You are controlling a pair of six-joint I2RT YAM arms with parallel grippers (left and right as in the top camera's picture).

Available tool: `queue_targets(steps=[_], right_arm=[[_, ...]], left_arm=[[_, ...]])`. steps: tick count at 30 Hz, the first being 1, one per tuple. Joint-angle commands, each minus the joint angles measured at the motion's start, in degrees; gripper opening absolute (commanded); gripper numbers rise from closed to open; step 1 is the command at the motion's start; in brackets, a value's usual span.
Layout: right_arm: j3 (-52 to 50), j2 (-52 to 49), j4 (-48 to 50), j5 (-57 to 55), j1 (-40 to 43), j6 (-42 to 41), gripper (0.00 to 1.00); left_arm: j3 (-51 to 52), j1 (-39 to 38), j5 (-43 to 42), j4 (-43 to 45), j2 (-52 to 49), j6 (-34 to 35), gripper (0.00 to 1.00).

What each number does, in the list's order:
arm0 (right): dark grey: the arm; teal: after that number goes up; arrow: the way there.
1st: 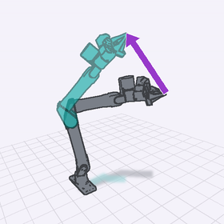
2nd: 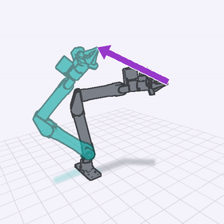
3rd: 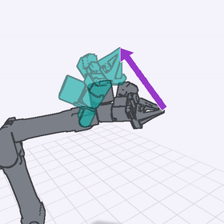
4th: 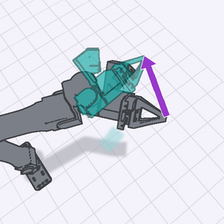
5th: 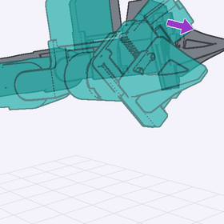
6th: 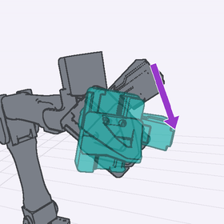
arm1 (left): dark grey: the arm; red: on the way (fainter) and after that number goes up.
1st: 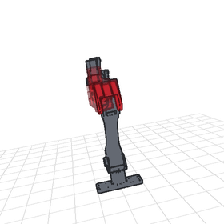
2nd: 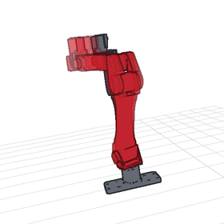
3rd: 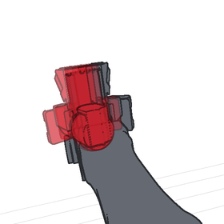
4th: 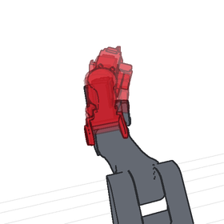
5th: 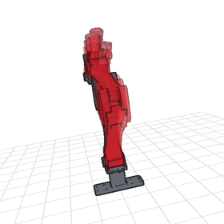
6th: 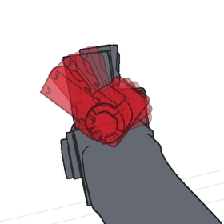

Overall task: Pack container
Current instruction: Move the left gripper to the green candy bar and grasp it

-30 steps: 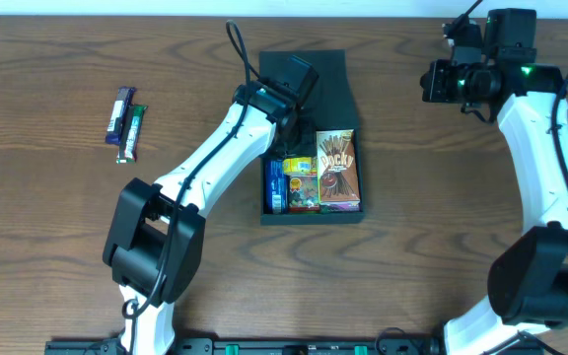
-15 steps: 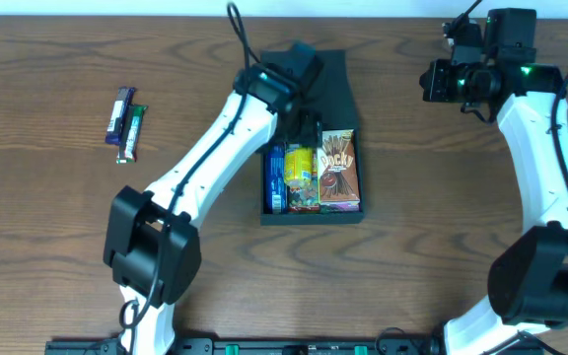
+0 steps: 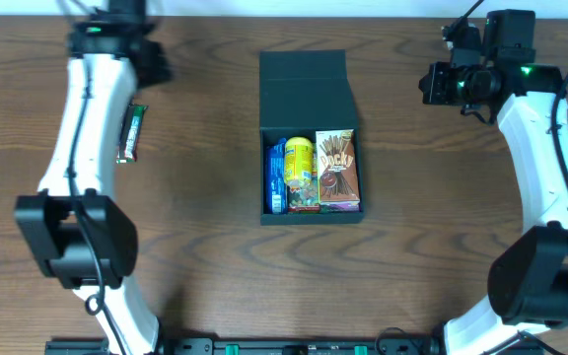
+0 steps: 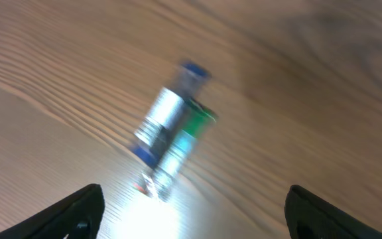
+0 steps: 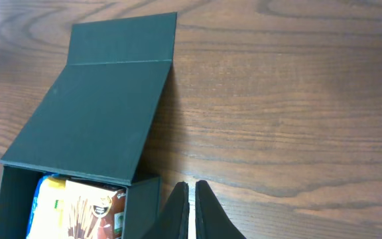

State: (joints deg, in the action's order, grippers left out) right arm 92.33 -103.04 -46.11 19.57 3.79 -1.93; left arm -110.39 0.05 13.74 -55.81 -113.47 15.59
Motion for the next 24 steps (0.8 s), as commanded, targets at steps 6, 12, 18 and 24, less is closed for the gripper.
queue_targets(steps=[6, 12, 18, 24], right_arm=[[0.92, 0.76, -0.59, 0.39, -0.04, 0.24, 0.06], [0.92, 0.76, -0.70, 1.95, -0.13, 0.20, 0.05], [0.92, 0.76, -1.18, 2.08, -0.13, -0.87, 0.05], [0.92, 0.76, -1.05, 2.08, -0.13, -1.27, 0.04]], left_arm=[[4.57, 8.37, -3.54, 11.39, 0.42, -10.14, 0.96], [5.25, 8.94, -7.80, 13.49, -6.84, -15.65, 0.96], [5.25, 8.92, -9.27, 12.31, -11.65, -15.43, 0.88], [5.40, 8.92, -18.29, 11.26, -12.15, -15.65, 0.60]])
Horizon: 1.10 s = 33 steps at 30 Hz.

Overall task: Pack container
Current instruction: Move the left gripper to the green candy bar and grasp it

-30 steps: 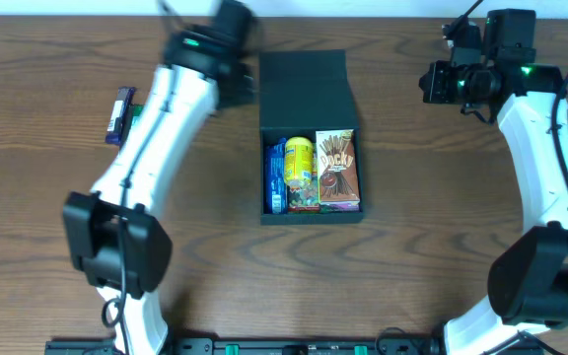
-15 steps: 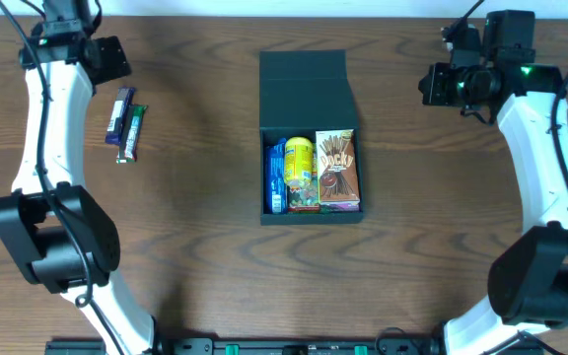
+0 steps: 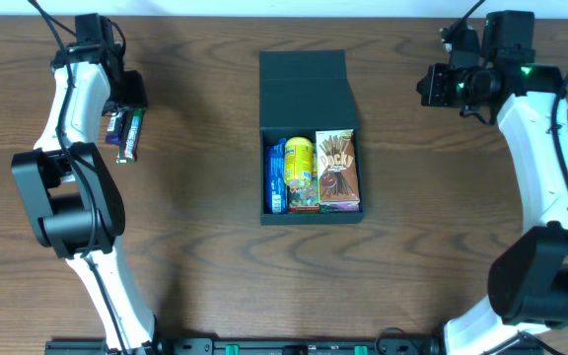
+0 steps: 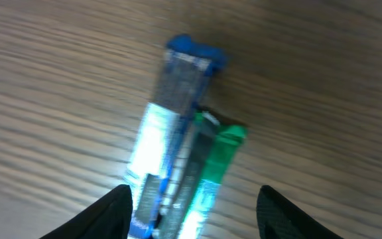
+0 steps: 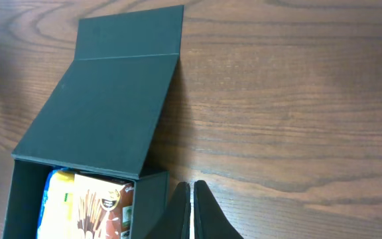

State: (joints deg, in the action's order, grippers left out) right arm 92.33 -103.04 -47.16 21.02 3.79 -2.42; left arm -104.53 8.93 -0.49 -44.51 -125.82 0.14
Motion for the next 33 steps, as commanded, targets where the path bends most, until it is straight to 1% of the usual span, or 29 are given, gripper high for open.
queue_targets(steps=[1, 21, 26, 33], right_arm=[[0.92, 0.76, 0.04, 0.61, -0.11, -0.79, 0.04], [0.92, 0.76, -0.04, 0.61, -0.13, -1.44, 0.04], [0.92, 0.76, -0.04, 0.61, -0.13, -1.77, 0.04], [0.92, 0.76, -0.02, 0.63, -0.13, -1.86, 0.04]], left_arm=[[-0.35, 0.00, -4.02, -0.04, -0.20, -0.22, 0.60], [0.20, -0.70, -3.50, 0.39, -6.56, -1.49, 0.60], [0.20, -0.70, -0.52, 0.46, -7.28, -1.51, 0.60], [0.24, -0.72, -0.57, 0.42, -7.72, -1.46, 0.59]])
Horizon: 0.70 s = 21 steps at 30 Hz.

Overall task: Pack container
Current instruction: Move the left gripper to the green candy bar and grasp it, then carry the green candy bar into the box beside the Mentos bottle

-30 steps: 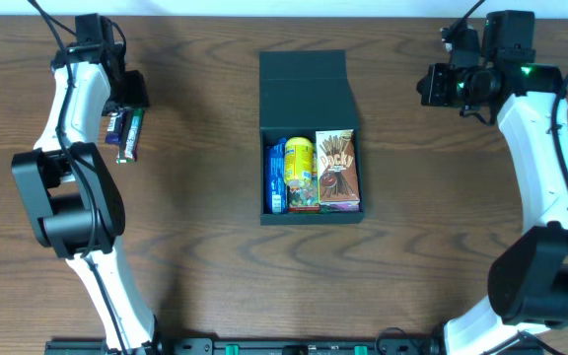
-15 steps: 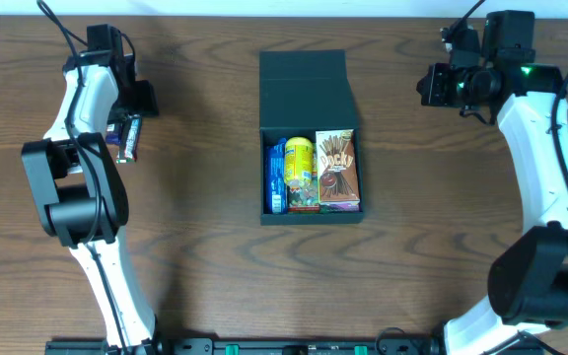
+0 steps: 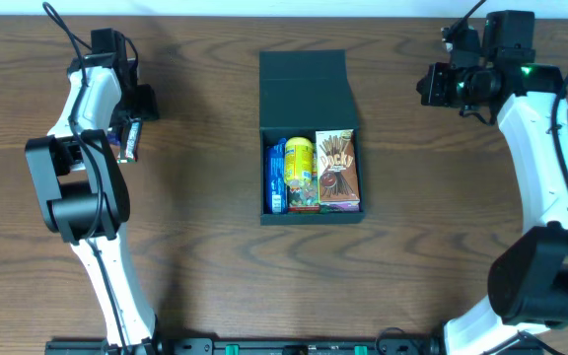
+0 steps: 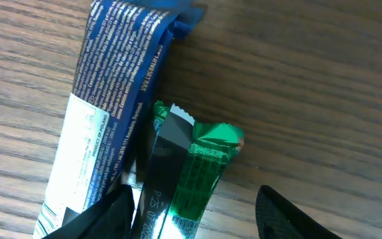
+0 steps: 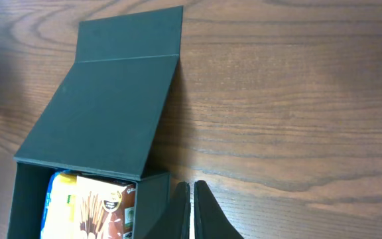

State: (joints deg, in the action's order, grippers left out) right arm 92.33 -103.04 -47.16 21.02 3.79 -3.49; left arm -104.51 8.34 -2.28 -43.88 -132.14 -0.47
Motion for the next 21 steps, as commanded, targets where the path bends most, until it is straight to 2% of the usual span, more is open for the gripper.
queue_targets(steps=[1, 16, 18, 21], right_arm=[[0.92, 0.76, -0.02, 0.63, -0.13, -0.79, 0.04], [0.92, 0.76, -0.22, 0.63, -0.13, -0.81, 0.03], [0.92, 0.76, -0.22, 0.63, -0.13, -0.81, 0.03], [0.92, 0.76, -0.20, 0.63, -0.13, -0.79, 0.03]], left_arm=[[0.22, -0.11, 1.22, -0.20, -1.40, -0.85, 0.59], [0.24, -0.13, 1.25, -0.31, -3.17, -0.83, 0.51], [0.24, -0.11, 1.22, -0.28, -3.17, -0.81, 0.47], [0.24, -0.13, 1.22, -0.46, -3.17, -0.09, 0.36]])
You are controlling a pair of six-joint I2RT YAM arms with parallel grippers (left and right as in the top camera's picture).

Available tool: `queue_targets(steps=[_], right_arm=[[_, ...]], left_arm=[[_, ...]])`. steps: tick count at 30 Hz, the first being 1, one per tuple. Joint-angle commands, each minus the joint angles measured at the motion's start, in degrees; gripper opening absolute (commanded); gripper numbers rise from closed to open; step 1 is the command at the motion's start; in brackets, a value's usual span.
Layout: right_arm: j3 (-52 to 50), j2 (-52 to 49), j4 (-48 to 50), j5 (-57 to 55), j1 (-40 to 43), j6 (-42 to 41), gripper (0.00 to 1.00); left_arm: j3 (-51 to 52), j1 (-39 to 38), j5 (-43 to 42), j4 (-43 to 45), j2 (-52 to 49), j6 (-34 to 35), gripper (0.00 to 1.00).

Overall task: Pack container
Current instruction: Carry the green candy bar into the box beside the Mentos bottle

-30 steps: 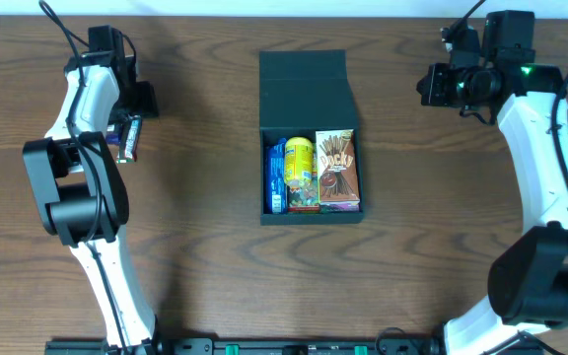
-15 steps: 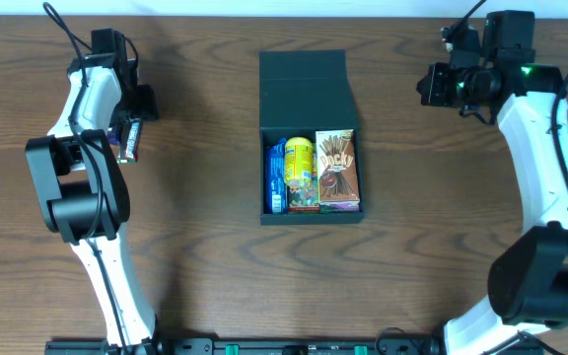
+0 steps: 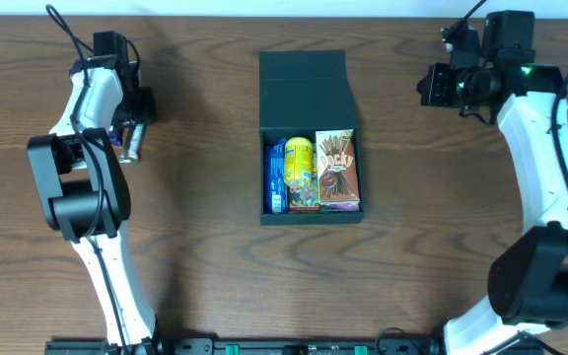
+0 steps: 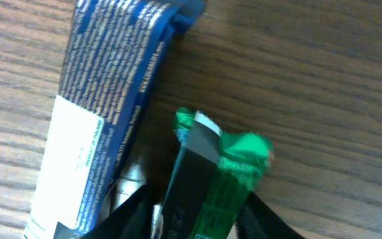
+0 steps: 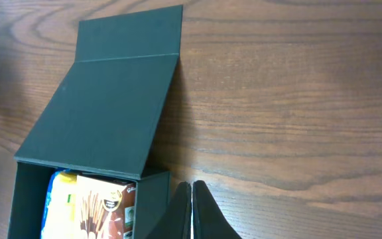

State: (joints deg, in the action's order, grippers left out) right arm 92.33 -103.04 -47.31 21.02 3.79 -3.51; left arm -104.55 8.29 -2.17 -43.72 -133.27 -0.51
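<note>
Two snack bars lie side by side at the far left of the table: a green and black one (image 4: 234,179) and a blue one (image 4: 105,86), seen together from overhead as the bars (image 3: 131,141). My left gripper (image 4: 197,222) has its fingers pressed on both sides of the green bar, shut on it. The dark green box (image 3: 311,218) stands in the middle with its lid (image 3: 304,89) laid back; inside are a Pocky box (image 3: 337,170), a yellow packet (image 3: 300,163) and a blue packet (image 3: 276,176). My right gripper (image 5: 191,192) is shut and empty, just right of the box.
The table is dark wood-grain (image 3: 205,247). The open lid (image 5: 105,113) slopes up toward the far edge in the right wrist view. My right arm (image 3: 540,128) stands along the right side, my left arm (image 3: 77,118) along the left.
My left gripper's fingers stood wide apart either side of the two bars; now they have narrowed onto the green bar, which sits slightly shifted in view. The right arm has not moved.
My left gripper was open high above the two bars. Then it was lower and closer over them, still open. Then it was close down with the fingers straddling the bars, and now shut on the green one. The right gripper stayed shut beside the box throughout.
</note>
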Motion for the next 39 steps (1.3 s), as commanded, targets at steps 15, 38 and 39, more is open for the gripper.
queue_targets(steps=[15, 38, 39], right_arm=[[0.92, 0.76, 0.31, 0.13, 0.00, -0.76, 0.02], [0.92, 0.76, 0.98, -0.24, 6.69, 2.25, 0.02], [0.92, 0.76, 1.22, -0.22, 6.69, 2.34, 0.01]], left_arm=[[-11.37, -4.66, 1.29, -11.17, -1.92, 5.29, 0.17], [-29.44, -37.00, -1.92, -34.25, 1.75, 15.61, 0.06], [-29.44, -37.73, -1.77, -34.99, 2.43, 15.65, 0.06]])
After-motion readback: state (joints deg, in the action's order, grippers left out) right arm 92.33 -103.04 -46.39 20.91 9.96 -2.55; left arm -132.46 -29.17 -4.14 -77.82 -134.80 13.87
